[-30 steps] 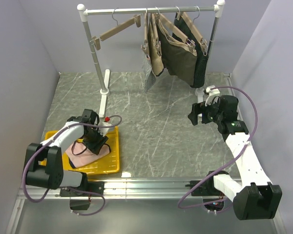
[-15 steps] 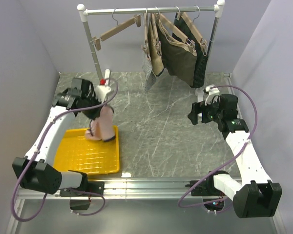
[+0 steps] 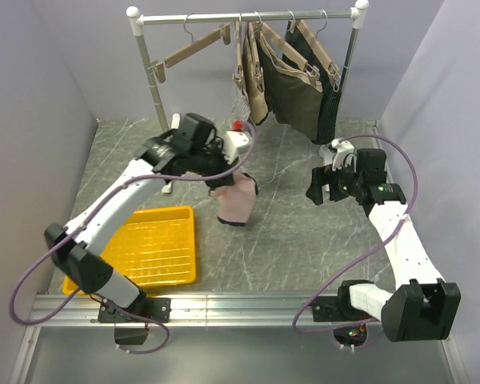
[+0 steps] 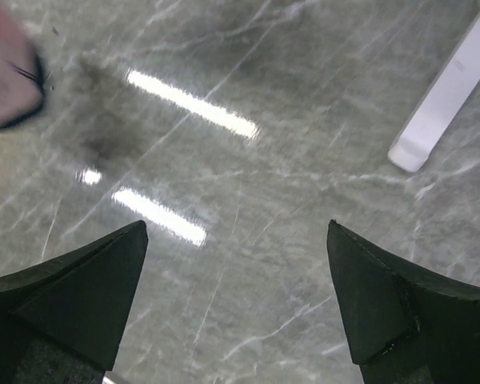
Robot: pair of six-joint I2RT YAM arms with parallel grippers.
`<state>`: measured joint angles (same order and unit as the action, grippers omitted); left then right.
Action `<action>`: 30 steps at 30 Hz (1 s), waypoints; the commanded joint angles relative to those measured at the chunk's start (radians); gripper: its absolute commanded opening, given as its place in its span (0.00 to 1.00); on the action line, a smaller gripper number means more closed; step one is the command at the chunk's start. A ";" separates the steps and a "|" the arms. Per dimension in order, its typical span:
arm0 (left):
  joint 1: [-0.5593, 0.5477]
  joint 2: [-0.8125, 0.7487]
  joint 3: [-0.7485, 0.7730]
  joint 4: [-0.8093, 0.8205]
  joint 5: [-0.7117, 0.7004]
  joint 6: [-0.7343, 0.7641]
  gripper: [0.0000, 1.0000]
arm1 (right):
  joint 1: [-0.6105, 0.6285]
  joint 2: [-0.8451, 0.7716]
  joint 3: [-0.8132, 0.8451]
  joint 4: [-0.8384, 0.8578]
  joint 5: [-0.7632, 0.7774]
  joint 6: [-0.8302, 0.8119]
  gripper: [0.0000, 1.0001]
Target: Clip the underwear to the hanger
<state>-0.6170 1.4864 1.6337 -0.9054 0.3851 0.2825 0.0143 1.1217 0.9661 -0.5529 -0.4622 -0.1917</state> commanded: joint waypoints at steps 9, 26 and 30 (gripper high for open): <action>-0.141 0.346 0.116 0.226 0.032 -0.216 0.02 | -0.036 0.000 0.034 -0.139 -0.052 -0.118 0.94; -0.076 0.479 0.177 0.350 0.108 -0.353 0.78 | 0.054 -0.135 -0.138 -0.181 -0.030 -0.547 0.68; 0.022 0.290 -0.052 0.445 0.208 -0.295 0.79 | 0.189 -0.141 -0.245 -0.092 0.074 -0.668 0.64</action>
<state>-0.6693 1.9400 1.6615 -0.5392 0.4870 -0.0628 0.1364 0.9985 0.7799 -0.7273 -0.4774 -0.7208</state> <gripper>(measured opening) 0.786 0.652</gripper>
